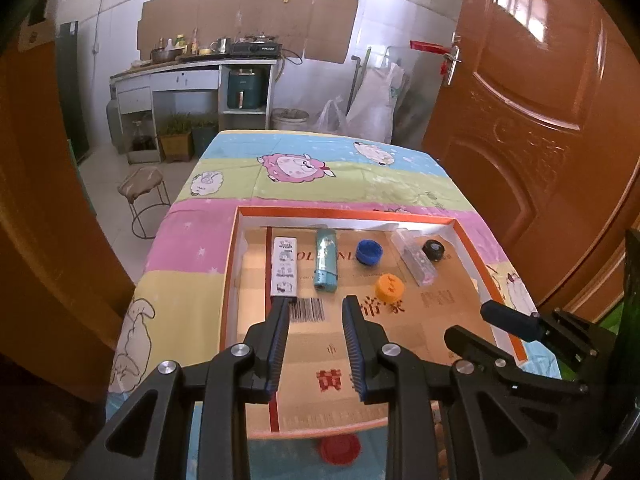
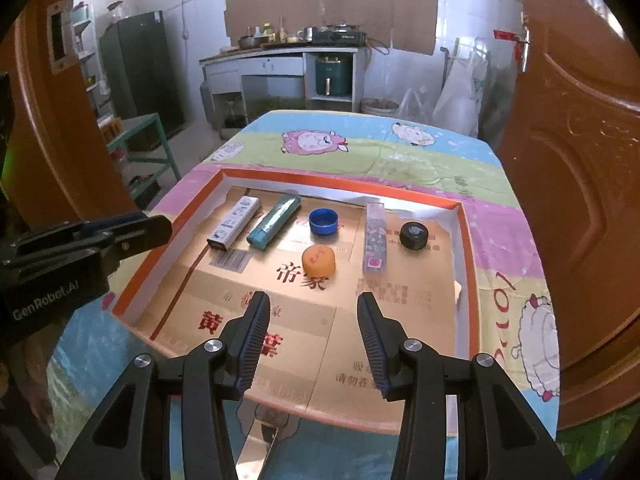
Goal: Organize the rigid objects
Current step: 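Withdraw both open tools from the box toward the items on the quilt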
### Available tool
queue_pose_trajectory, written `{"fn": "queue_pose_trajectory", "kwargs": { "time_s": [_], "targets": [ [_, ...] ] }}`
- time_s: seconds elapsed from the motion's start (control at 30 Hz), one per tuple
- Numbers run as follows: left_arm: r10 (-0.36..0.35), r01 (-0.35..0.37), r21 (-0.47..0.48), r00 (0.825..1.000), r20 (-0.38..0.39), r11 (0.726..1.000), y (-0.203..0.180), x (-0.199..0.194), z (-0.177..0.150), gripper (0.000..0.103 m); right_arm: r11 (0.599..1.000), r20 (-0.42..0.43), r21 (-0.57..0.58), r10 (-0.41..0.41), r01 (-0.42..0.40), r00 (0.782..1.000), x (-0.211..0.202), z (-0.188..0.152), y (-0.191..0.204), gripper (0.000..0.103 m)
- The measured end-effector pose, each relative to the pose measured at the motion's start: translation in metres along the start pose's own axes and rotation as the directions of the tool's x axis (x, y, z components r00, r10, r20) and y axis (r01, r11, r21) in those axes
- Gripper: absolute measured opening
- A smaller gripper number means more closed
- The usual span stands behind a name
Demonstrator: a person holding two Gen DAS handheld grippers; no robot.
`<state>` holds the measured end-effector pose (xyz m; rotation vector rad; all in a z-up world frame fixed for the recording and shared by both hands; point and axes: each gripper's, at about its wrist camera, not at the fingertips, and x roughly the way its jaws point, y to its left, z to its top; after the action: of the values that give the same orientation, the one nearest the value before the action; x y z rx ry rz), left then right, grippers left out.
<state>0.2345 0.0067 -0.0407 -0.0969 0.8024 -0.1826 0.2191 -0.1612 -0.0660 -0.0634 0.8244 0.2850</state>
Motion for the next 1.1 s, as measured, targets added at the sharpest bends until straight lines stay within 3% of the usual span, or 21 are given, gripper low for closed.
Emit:
{"fn": "queue_pose_trajectory", "kwargs": {
  "time_s": [1.1],
  "targets": [
    [-0.045, 0.044, 0.064, 0.999, 0.012, 0.997, -0.021, -0.060, -0.069, 0.027, 0.999, -0.001, 0.035, -0.022, 0.022, 1.000, -0.062, -0.076, 0.012, 0.047]
  ]
}}
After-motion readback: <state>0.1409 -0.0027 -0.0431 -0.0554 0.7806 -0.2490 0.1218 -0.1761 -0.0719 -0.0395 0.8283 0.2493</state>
